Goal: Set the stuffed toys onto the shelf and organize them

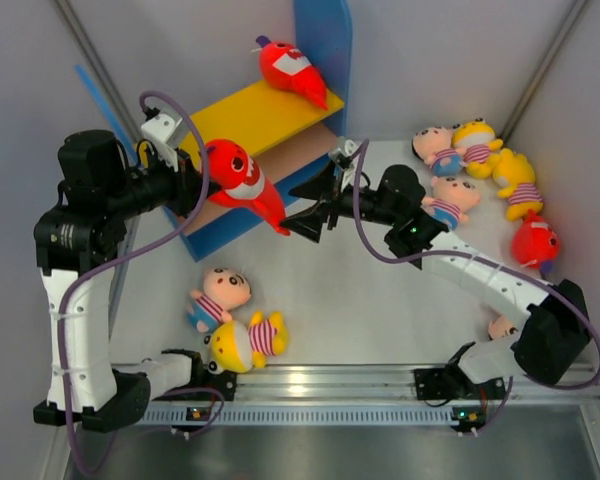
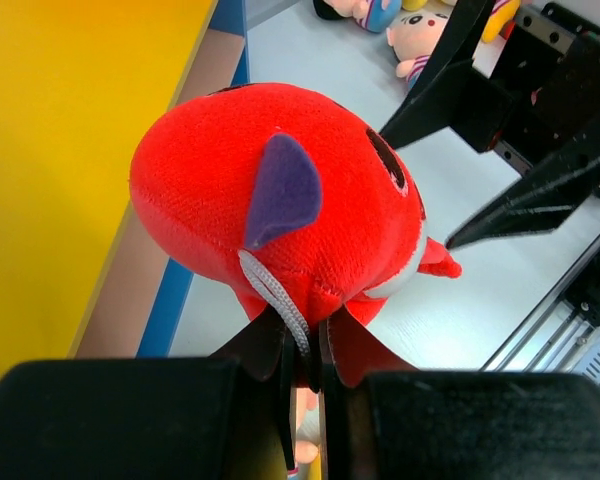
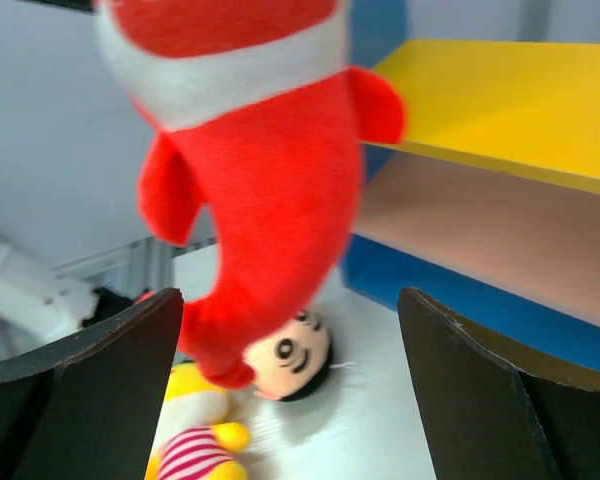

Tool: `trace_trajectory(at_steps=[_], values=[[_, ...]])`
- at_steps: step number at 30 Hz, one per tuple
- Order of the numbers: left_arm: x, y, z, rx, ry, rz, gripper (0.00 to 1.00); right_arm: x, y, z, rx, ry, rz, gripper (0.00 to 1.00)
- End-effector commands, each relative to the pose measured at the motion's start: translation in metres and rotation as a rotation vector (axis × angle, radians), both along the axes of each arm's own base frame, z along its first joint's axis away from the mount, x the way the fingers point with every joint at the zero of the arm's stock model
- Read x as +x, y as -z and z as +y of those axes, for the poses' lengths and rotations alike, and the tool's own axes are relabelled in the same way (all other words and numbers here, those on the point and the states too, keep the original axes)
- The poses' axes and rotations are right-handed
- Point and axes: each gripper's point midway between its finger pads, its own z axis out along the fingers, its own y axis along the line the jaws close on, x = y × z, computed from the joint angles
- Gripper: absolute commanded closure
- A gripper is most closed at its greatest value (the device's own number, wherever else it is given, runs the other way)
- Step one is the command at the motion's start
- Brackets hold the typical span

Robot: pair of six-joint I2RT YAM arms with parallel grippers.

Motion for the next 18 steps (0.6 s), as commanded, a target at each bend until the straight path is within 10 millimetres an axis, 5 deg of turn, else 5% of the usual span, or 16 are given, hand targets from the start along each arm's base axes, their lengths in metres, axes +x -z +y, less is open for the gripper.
trace_trajectory(at_steps=[1,7,15,18], values=[[-0.001,-0.021,-0.004,-0.021,0.028,-0.096,1.00,-0.049,-0.041,0.015,0.102,-0.300,-0.075,0.11],[-0.008,-0.022,-0.009,-0.032,0.070,-0.100,1.00,-0.045,-0.053,0.030,0.172,-0.371,-0.018,0.12],[-0.018,-0.040,-0.015,-0.061,0.108,-0.133,1.00,-0.024,-0.035,0.051,0.148,-0.347,0.103,0.31],[-0.019,-0.045,-0.017,-0.070,0.124,-0.138,1.00,-0.021,-0.036,0.053,0.137,-0.313,0.092,0.27]])
